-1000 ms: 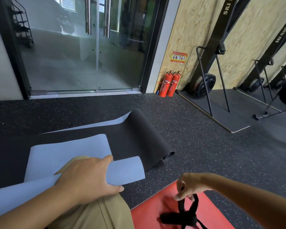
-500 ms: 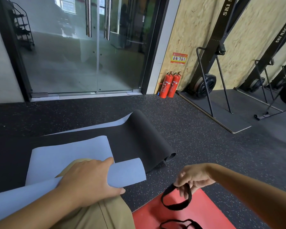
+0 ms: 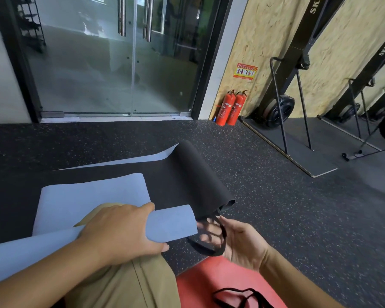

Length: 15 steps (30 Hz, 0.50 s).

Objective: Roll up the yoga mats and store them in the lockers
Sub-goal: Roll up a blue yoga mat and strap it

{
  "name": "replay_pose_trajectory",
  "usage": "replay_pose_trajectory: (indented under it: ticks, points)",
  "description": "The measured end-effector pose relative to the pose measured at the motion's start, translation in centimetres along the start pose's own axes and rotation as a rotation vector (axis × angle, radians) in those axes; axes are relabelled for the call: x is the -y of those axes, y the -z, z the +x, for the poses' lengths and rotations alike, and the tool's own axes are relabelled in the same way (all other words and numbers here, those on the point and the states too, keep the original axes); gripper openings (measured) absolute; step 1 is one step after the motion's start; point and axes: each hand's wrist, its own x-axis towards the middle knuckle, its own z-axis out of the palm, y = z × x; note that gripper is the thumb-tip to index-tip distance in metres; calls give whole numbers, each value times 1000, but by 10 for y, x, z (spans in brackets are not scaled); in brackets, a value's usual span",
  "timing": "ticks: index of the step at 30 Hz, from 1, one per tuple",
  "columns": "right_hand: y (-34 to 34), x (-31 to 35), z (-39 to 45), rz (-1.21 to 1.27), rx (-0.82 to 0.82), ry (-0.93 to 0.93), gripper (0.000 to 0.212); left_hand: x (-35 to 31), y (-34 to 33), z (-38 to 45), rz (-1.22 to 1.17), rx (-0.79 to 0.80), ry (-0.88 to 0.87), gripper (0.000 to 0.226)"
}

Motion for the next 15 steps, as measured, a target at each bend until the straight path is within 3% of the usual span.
replay_pose_trajectory:
  ticks: [3, 6, 12, 15]
  points:
    - [-10, -17, 3, -4, 83, 111, 44, -4, 2, 1, -7, 15, -2, 72]
    - [-17, -31, 7, 10, 25, 235, 65, -5, 4, 4, -10, 33, 4, 75]
    - [-25, -35, 10, -119, -41, 280, 53, -16, 13, 6, 25, 66, -5, 65]
    - [-32, -29, 9, -178, -28, 307, 72, -14, 14, 6, 11, 82, 6, 63]
